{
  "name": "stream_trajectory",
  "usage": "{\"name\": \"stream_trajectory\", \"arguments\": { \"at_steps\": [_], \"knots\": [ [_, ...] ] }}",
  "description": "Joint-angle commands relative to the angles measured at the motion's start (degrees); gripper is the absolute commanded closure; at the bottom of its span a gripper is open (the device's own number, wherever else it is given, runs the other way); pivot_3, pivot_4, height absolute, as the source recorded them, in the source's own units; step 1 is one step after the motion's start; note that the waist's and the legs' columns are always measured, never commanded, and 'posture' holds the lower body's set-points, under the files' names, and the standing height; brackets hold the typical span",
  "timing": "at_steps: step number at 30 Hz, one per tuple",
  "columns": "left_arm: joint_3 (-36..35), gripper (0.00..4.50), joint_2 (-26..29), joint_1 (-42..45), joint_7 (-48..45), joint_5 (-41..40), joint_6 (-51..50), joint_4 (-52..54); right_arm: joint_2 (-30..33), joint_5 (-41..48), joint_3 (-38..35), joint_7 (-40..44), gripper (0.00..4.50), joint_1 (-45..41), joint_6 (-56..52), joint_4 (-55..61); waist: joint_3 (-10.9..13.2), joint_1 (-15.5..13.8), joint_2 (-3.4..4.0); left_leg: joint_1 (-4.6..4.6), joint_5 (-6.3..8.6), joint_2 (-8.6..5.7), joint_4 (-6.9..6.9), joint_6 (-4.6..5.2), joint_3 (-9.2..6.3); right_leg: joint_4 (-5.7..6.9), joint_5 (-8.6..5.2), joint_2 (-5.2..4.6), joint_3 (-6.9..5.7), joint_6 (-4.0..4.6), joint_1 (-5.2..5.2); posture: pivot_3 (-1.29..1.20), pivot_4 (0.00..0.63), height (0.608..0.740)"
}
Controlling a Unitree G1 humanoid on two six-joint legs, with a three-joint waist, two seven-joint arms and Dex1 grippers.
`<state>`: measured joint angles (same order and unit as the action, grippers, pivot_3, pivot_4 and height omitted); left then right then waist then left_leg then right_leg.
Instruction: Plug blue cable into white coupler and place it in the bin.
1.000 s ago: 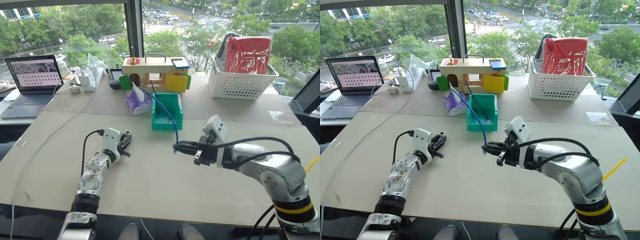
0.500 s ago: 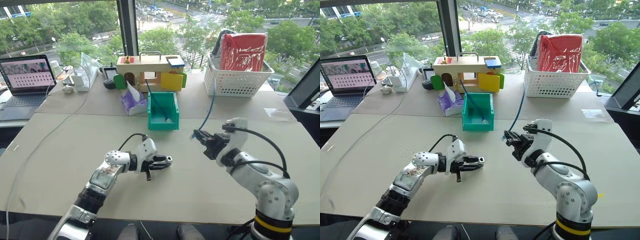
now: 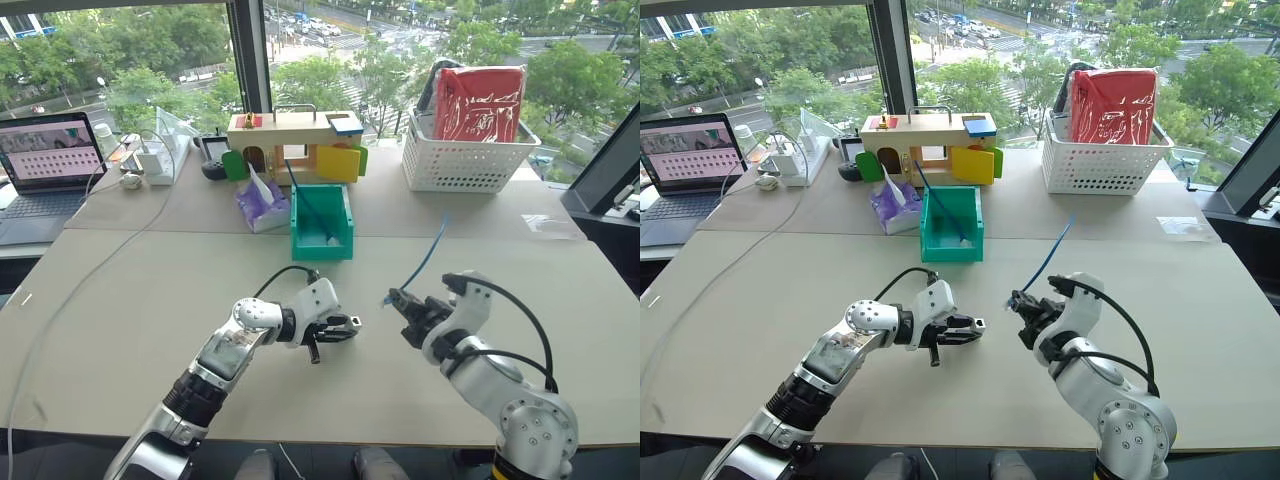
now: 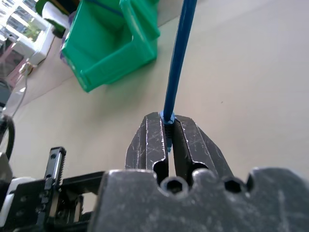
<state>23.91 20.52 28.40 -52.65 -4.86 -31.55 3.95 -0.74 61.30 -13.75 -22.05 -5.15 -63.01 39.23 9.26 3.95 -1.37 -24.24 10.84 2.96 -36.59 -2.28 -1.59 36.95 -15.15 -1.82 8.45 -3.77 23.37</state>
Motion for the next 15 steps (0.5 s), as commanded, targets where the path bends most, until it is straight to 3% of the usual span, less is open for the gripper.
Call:
{"name": "stream_trajectory", "arguments": {
  "at_steps": [1, 15],
  "knots": [
    [4.1, 3.88, -0.9, -1.3, 1.6, 1.9, -4.8, -1.2, -0.1, 3.7, -0.8, -1.6, 4.50, -0.2, 2.5, 0.9, 0.0, -0.2, -0.02, 0.02, 0.00, -0.02, -0.01, 0.00, -0.03, -0.03, -0.01, 0.00, 0.00, -0.01, -0.09, 0.00, 0.150, 0.740],
    [2.0, 3.88, -3.6, -0.8, 5.6, -1.1, -15.8, 1.7, 2.2, 13.1, -0.2, -5.4, 4.50, 2.1, 6.7, -3.1, 0.0, -0.3, -0.06, 0.07, -0.01, -0.05, -0.01, 0.00, -0.08, -0.17, -0.04, -0.01, 0.02, -0.06, -0.24, 0.00, 0.150, 0.740]
  ]
}}
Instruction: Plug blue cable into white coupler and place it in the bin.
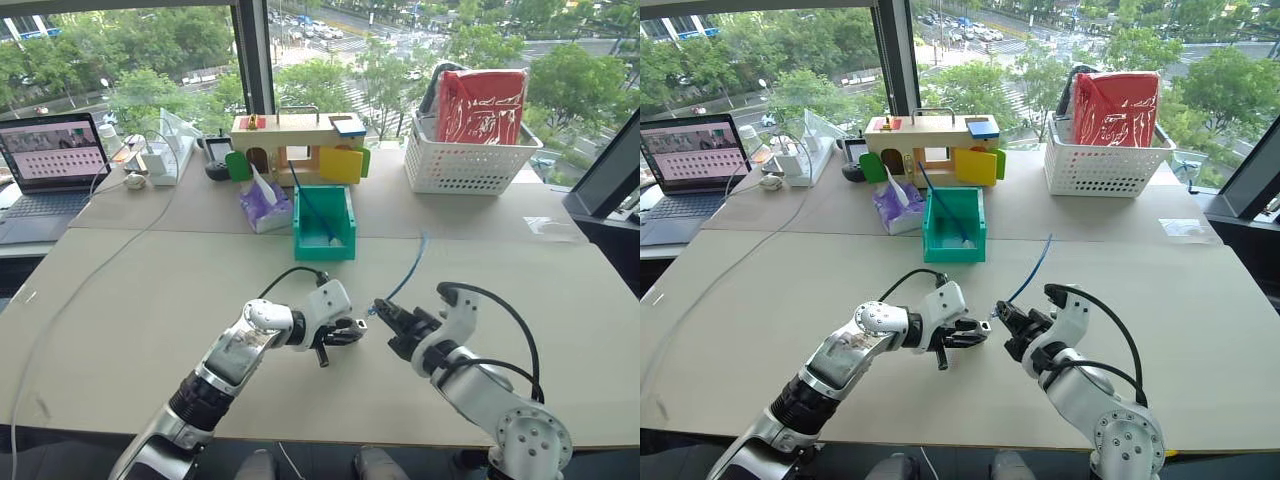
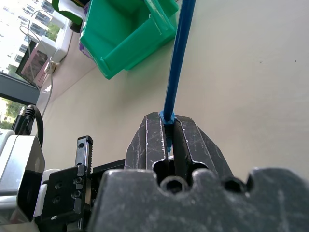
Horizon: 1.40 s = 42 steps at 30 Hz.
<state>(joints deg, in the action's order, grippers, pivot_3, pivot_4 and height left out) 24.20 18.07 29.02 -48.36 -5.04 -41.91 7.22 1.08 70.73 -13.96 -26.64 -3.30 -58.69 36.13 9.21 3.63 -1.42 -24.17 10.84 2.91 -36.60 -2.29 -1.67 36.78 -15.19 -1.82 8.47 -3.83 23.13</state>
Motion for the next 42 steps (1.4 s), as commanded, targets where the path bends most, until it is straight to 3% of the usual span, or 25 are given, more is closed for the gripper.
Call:
{"name": "stream_trajectory", "arguments": {
  "at_steps": [1, 11, 29, 38, 42],
  "knots": [
    [1.5, 3.88, -1.5, -1.6, 1.7, -1.3, -6.9, -1.3, 0.5, 4.2, 0.1, -1.1, 4.50, 0.4, 2.8, -0.4, 0.0, 0.0, 0.00, 0.00, 0.00, -0.01, 0.00, 0.00, 0.00, 0.00, 0.00, 0.00, 0.00, 0.00, 0.01, 0.00, 0.150, 0.740],
    [0.9, 3.88, -1.6, -1.9, 3.2, -3.4, -10.6, 0.5, 3.5, 7.8, 2.2, -2.0, 4.50, 0.9, 5.8, -3.9, 0.0, 0.0, -0.01, 0.00, 0.00, -0.02, 0.00, 0.00, 0.00, -0.01, -0.01, -0.02, 0.00, -0.01, 0.01, 0.00, 0.150, 0.740],
    [-0.4, 3.88, 0.9, -2.1, 4.3, -8.1, -15.4, 4.0, 8.0, 3.6, 8.3, 0.6, 4.50, -0.6, 8.1, -6.2, 0.0, 0.6, -0.04, 0.01, 0.01, -0.01, 0.03, 0.01, 0.00, -0.01, -0.06, 0.00, 0.01, 0.03, 0.04, 0.00, 0.150, 0.740],
    [-4.6, 3.88, -7.3, 0.6, 10.0, -13.0, -27.1, 1.0, 10.2, 1.1, 10.8, 1.2, 4.50, -0.4, 7.7, -3.2, -0.1, 0.0, -0.12, -0.01, 0.01, -0.05, 0.04, 0.01, -0.02, -0.04, -0.10, -0.02, 0.01, -0.04, 0.01, 0.00, 0.150, 0.740],
    [-4.7, 3.88, -8.0, 1.9, 11.2, -13.5, -28.9, 0.4, 11.4, -0.3, 12.0, 1.6, 4.50, -0.5, 7.1, -2.0, -0.1, -0.3, -0.14, -0.02, 0.00, -0.12, 0.04, 0.01, -0.03, -0.07, -0.12, -0.07, 0.02, -0.08, -0.01, 0.00, 0.150, 0.740]
  ]
}}
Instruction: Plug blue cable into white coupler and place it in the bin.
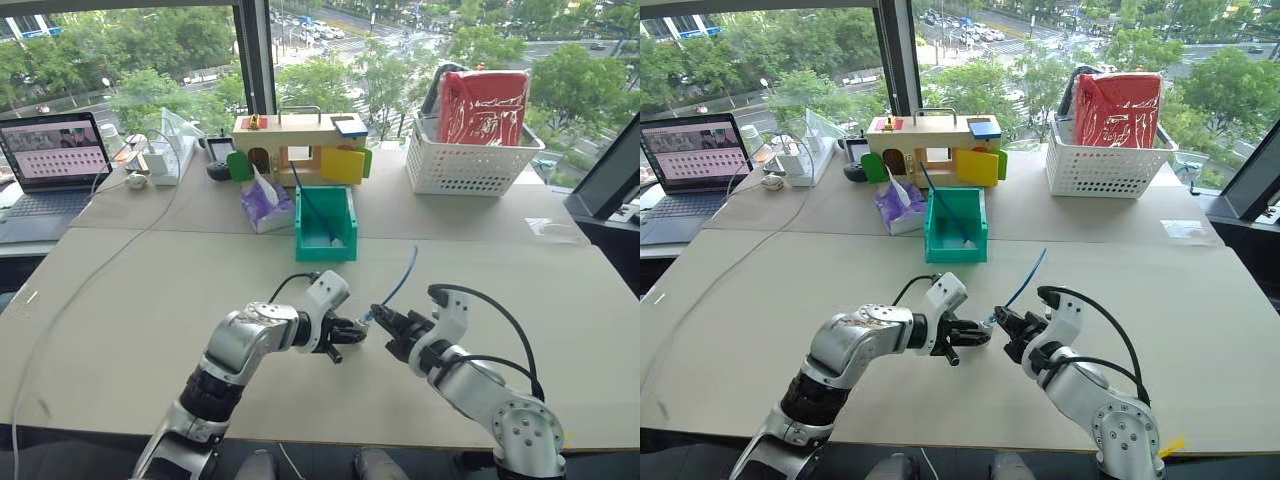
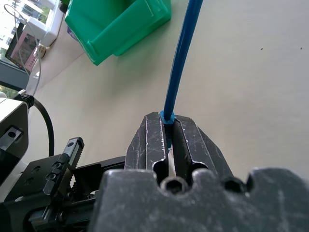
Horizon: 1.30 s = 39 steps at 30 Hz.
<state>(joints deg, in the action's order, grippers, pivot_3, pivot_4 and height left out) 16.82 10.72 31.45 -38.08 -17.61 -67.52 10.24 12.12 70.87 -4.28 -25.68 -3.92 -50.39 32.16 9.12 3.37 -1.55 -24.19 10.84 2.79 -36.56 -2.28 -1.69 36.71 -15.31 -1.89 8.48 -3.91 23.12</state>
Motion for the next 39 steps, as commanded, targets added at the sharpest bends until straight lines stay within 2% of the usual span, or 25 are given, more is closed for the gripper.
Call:
{"name": "stream_trajectory", "arguments": {
  "at_steps": [1, 7, 27, 34, 39],
  "knots": [
    [3.1, 3.88, -0.1, -0.2, 0.7, -1.2, -3.5, -2.5, 0.4, -0.3, 2.5, 0.5, 4.50, 0.2, -1.3, 2.0, 0.0, 0.0, -0.01, 0.00, 0.00, 0.00, 0.00, 0.00, 0.00, 0.00, 0.00, 0.00, 0.00, 0.00, 0.00, 0.00, 0.150, 0.740],
    [5.2, 3.88, 1.9, 0.8, 0.4, -1.1, -2.6, -2.8, 1.8, 1.0, 3.9, 1.4, 4.50, 0.1, -3.0, 2.1, 0.0, 0.2, -0.03, 0.01, 0.00, 0.01, 0.00, 0.00, 0.00, 0.01, 0.00, 0.01, 0.00, 0.01, 0.00, 0.00, 0.150, 0.740],
    [5.4, 3.88, 0.5, 0.5, 2.1, -1.5, -3.3, -2.1, 6.5, 1.7, 8.6, 3.2, 4.50, -1.7, -8.3, 2.3, -0.5, 0.0, -0.57, 0.02, 0.00, 0.01, 0.01, 0.00, -0.01, -0.02, -0.02, 0.00, 0.00, 0.03, -0.02, 0.00, 0.150, 0.740],
    [5.0, 3.88, -0.2, -0.6, 3.3, -2.0, -4.4, -0.7, 6.0, 3.7, 9.4, 2.7, 4.50, 0.5, -8.9, 2.3, -0.8, 0.0, -0.83, 0.10, 0.00, 0.01, 0.16, 0.00, 0.00, -0.05, -0.05, -0.01, 0.00, 0.07, -0.06, 0.00, 0.150, 0.740],
    [3.1, 3.88, 0.0, -3.2, 5.1, -3.3, -7.1, 2.1, 6.4, 2.0, 10.8, 3.2, 4.50, 3.2, -9.8, 1.6, -1.1, 0.0, -0.95, 0.29, 0.00, 0.01, 0.38, 0.00, 0.00, -0.08, -0.15, -0.02, 0.00, 0.16, -0.14, 0.00, 0.150, 0.740]
  ]
}}
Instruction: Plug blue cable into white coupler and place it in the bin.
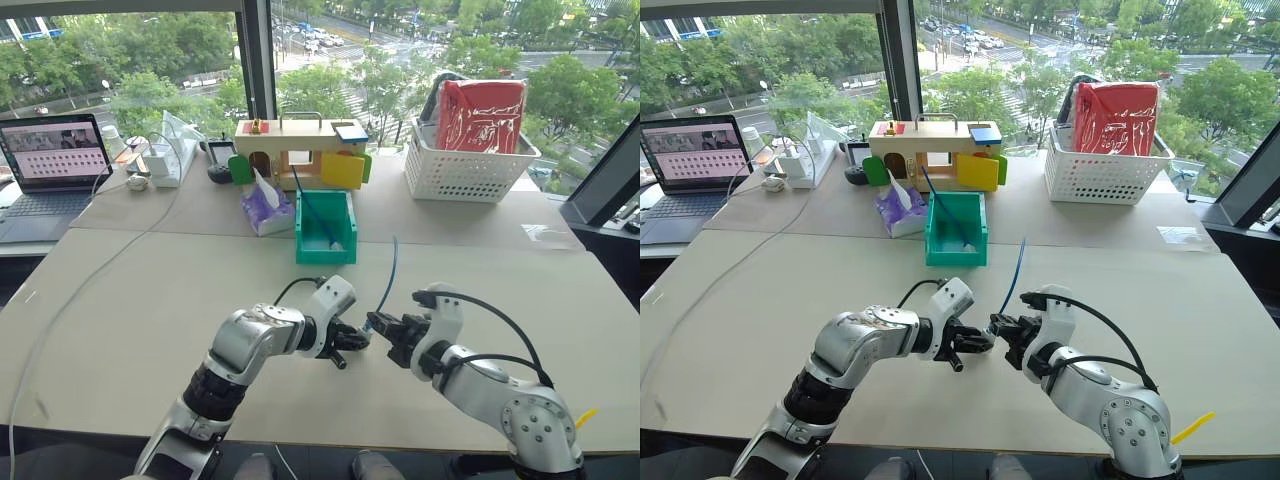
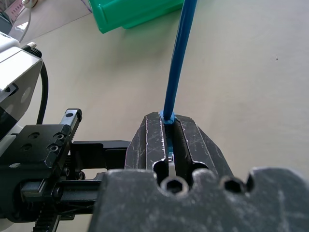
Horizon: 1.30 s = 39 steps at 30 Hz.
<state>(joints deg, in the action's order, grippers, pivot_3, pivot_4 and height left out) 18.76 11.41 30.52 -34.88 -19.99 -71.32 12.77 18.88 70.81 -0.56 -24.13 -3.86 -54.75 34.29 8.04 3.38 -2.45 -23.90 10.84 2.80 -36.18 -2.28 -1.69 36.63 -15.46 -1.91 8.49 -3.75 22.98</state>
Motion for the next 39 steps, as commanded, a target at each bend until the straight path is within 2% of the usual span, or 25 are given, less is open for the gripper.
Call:
{"name": "stream_trajectory", "arguments": {
  "at_steps": [1, 6, 17, 25, 32, 39],
  "knots": [
    [0.9, 3.88, -0.6, -2.6, 2.2, -1.1, -3.6, 0.0, -0.6, 2.2, 7.5, 1.5, 4.50, 3.7, -5.5, -0.4, -0.2, 0.1, -0.08, 0.12, 0.00, 0.00, 0.09, 0.00, 0.00, 0.00, -0.04, 0.00, 0.00, 0.03, -0.09, 0.00, 0.150, 0.740],
    [-0.6, 3.88, -1.3, -2.7, 4.0, -1.1, -3.7, -0.1, -0.7, 4.4, 9.1, 1.6, 4.50, 4.5, -6.8, -0.3, -0.5, 0.3, -0.17, 0.79, 0.04, 0.02, 0.37, 0.03, -0.02, -0.20, -0.31, 0.00, -0.04, 0.32, -0.67, 0.00, 0.150, 0.740],
    [-2.5, 3.88, -3.2, -3.2, 6.4, -2.1, -3.5, -0.2, 4.3, 3.6, 9.7, 5.7, 4.50, 5.7, -8.6, -2.0, -1.1, -0.2, -0.29, 0.70, 0.14, 0.00, 0.41, 0.08, -0.04, -0.58, -0.38, -0.03, -0.02, 0.34, -0.80, 0.00, 0.150, 0.740],
    [-2.5, 3.88, -3.4, -2.9, 7.1, -1.8, -2.3, -0.8, 11.4, -5.1, 12.5, 15.9, 4.50, 7.8, -9.7, -5.2, -1.3, -0.9, -0.37, 0.75, 0.25, -0.01, 0.40, 0.10, -0.03, -0.70, -0.45, -0.03, -0.03, 0.39, -0.87, 0.00, 0.150, 0.740],
    [0.0, 3.88, -2.2, -2.3, 6.5, -1.1, -0.5, -0.9, 11.5, -10.8, 13.7, 21.6, 4.50, 7.4, -9.8, -9.1, -1.6, -1.1, -0.52, 0.86, 0.34, -0.01, 0.40, 0.08, -0.03, -0.79, -0.52, -0.05, -0.04, 0.42, -0.95, 0.00, 0.150, 0.740],
    [2.6, 3.88, -0.2, -1.7, 5.8, -0.6, 2.2, -0.9, 9.3, -15.1, 12.4, 26.1, 4.50, 6.5, -9.6, -11.3, -2.0, -0.9, -0.89, 1.84, 0.72, 0.03, 0.42, -0.05, -0.04, -0.84, -0.96, -0.06, -0.03, 0.67, -1.65, 0.00, 0.150, 0.740]
  ]
}}
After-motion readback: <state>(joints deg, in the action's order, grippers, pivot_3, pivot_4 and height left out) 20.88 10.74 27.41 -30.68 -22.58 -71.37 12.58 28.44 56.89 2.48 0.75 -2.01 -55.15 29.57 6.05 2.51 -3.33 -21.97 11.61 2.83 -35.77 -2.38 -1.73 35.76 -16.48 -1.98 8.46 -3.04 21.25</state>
